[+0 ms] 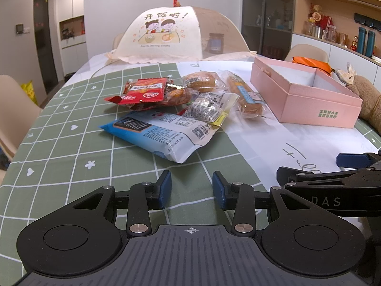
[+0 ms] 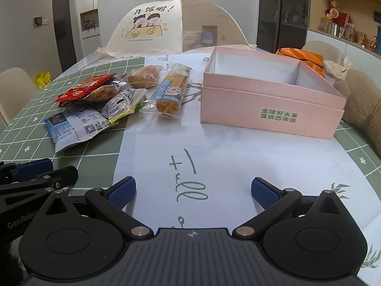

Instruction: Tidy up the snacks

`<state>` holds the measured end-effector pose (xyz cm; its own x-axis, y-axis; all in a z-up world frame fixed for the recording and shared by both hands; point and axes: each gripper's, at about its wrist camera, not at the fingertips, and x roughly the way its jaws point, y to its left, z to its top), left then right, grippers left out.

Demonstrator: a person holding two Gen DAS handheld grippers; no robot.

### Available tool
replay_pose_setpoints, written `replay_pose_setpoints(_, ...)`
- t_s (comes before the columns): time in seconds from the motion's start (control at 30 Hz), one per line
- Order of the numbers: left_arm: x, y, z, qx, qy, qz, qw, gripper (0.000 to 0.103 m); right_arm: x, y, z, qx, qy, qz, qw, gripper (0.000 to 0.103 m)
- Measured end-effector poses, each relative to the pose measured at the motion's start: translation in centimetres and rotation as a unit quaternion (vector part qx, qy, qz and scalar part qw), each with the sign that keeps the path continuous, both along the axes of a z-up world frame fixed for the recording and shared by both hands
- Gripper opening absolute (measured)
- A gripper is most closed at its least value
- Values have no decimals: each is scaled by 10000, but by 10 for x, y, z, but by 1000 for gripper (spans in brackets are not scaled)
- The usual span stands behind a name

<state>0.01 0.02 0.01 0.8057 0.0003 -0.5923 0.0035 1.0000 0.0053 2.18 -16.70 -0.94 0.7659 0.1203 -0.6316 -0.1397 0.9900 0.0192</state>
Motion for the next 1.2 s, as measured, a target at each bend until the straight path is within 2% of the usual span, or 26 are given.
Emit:
replay_pose_setpoints(0.87,1,0,0,-25,0,4,10000,43,0,0,0,-2,2,3,10000,103)
replay_pose_setpoints(1.1,-1,-1,0,82,0,50,10000,46,0,0,0,-3,2,4,10000,103)
replay_pose_setpoints(1.2,-1,-3,0,98,1,60,9999,46,5,-4,4,-42,267,364,9990,103)
